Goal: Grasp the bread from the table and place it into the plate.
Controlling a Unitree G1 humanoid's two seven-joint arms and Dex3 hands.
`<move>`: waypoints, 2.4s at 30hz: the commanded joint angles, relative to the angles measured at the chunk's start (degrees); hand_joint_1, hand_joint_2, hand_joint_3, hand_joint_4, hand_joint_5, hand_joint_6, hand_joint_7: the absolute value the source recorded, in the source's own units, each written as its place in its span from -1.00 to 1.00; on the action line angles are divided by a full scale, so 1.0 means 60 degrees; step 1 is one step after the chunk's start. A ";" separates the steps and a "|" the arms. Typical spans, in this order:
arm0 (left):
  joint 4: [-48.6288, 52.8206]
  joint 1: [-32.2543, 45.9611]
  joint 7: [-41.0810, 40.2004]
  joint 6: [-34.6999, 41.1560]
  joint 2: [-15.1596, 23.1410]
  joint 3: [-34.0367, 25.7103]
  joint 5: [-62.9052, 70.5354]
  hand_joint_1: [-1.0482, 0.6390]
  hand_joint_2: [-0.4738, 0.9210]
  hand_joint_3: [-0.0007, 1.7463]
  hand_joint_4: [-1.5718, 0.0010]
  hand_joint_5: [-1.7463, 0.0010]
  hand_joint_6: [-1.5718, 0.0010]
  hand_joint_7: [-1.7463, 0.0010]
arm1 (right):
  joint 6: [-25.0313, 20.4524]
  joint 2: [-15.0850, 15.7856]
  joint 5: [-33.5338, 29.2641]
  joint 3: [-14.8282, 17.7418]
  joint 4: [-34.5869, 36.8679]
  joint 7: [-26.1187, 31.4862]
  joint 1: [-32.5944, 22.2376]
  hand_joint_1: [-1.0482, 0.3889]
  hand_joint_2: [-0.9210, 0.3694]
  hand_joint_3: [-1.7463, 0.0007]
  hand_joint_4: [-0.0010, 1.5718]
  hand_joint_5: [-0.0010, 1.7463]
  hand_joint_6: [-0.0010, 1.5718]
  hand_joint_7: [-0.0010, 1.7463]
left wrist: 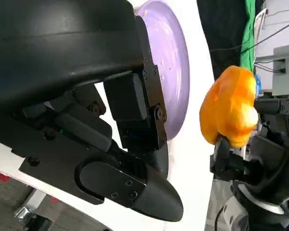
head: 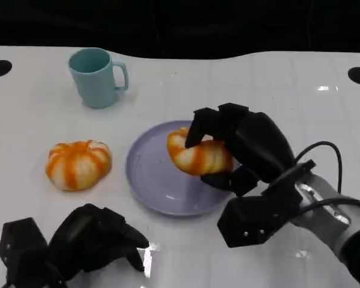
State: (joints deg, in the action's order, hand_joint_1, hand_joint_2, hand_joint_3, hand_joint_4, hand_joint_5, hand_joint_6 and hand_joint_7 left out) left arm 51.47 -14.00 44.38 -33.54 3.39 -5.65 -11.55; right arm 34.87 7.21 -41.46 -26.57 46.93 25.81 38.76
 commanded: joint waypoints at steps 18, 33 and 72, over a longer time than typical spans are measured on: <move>0.0232 0.0019 0.0019 -0.0197 0.0041 -0.0028 -0.0025 -1.00 0.88 -1.00 -0.57 -0.04 -0.99 0.95 | 0.0030 -0.0172 0.1003 0.0031 0.1540 -0.2660 0.0848 -0.27 -0.83 0.45 -0.60 0.17 -0.37 -0.55; 0.0086 0.0117 0.0009 -0.0258 0.0069 -0.0021 -0.0007 -1.00 0.89 -1.00 -0.58 -0.03 -0.99 0.95 | -0.0951 0.0465 0.0967 -0.0050 -0.0499 -0.4239 0.0100 -0.73 -1.00 0.48 -1.00 -0.31 -0.83 -0.88; -0.0075 0.0100 -0.0153 -0.0297 0.0004 0.0097 0.0129 -1.00 0.91 -0.99 -0.56 -0.08 -0.98 0.94 | 0.0842 0.1625 0.5356 0.2642 -0.5667 -0.5643 -0.5788 -0.27 -1.00 0.68 -0.06 1.00 -0.26 1.00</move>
State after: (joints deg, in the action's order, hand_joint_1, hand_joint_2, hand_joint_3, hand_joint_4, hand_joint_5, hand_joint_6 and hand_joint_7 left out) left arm 51.28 -13.85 44.24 -34.74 2.74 -5.14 -10.89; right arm 38.51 15.50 -11.20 -12.20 14.35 -6.78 6.37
